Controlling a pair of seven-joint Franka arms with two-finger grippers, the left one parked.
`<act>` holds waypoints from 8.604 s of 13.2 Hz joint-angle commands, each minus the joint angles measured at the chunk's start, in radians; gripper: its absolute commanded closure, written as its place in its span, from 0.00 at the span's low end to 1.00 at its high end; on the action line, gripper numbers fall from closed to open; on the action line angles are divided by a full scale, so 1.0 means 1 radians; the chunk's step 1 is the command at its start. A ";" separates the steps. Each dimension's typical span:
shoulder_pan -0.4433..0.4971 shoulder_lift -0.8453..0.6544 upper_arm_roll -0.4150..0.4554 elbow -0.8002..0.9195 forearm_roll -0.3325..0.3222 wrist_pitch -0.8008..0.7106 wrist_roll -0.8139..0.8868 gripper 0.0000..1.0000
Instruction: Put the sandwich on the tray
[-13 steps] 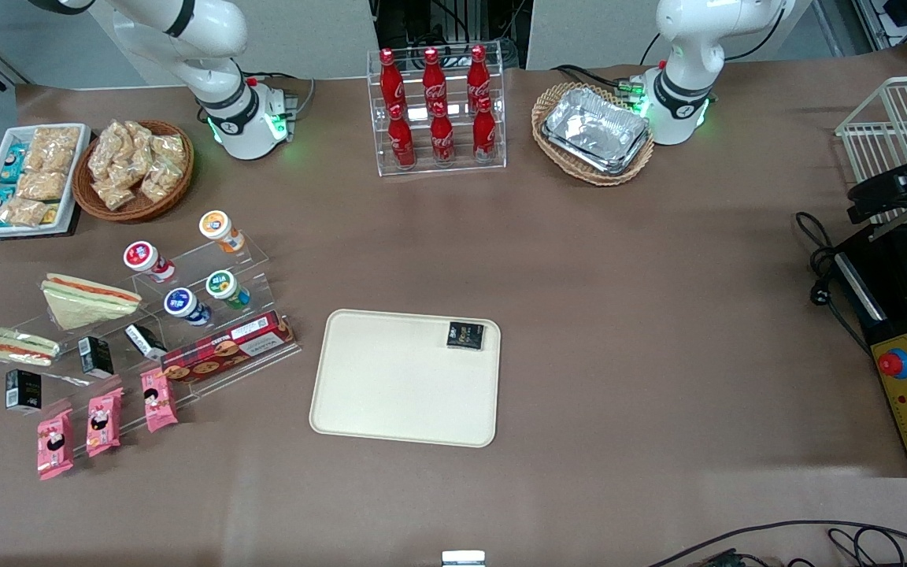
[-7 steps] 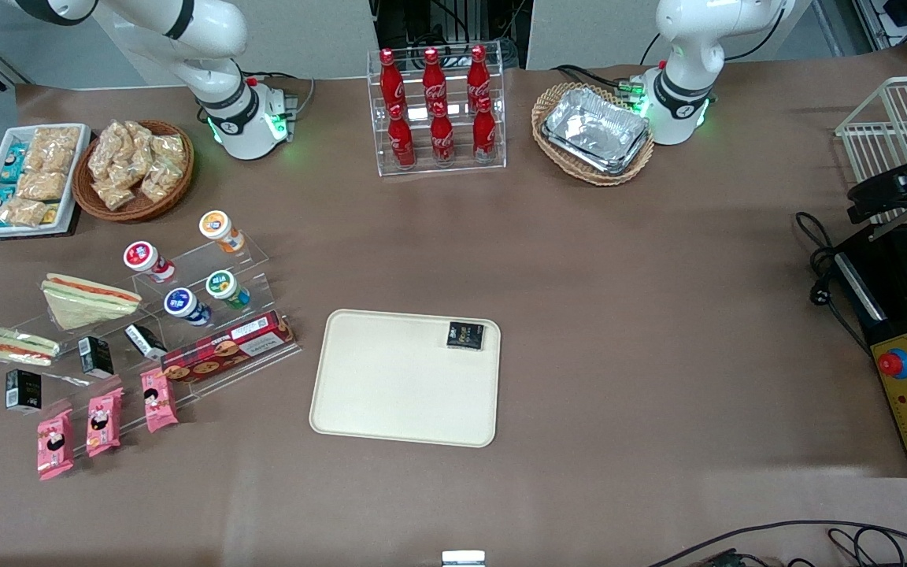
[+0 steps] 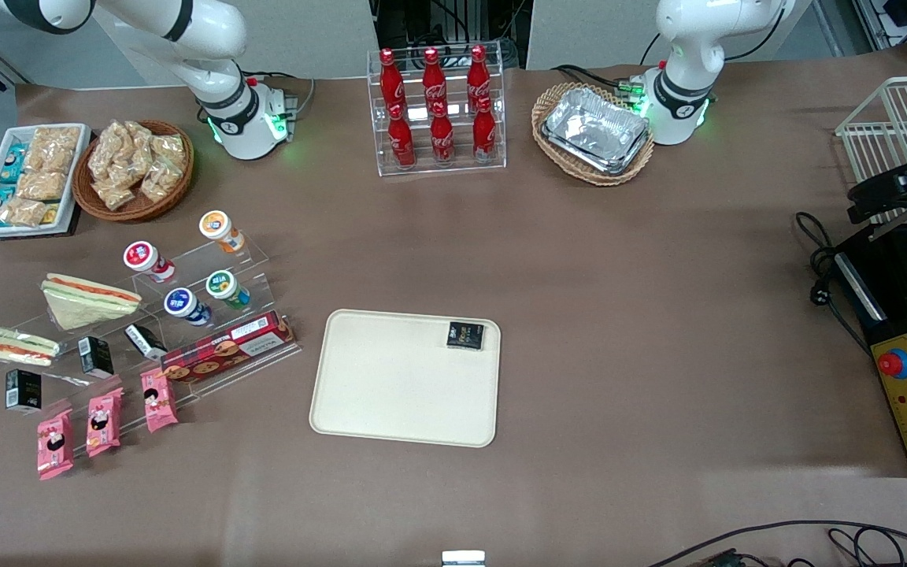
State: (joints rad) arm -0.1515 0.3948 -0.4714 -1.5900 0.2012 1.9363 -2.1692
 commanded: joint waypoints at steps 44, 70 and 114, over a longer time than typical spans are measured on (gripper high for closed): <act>0.694 0.137 0.002 0.206 0.121 0.059 1.037 0.96; 0.968 0.407 0.102 0.088 0.076 0.506 1.329 0.64; 0.006 -0.428 0.528 -0.206 -0.054 -0.105 2.043 0.00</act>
State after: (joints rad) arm -0.0915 0.1188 -0.0084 -1.5853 0.1659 1.7419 -0.1297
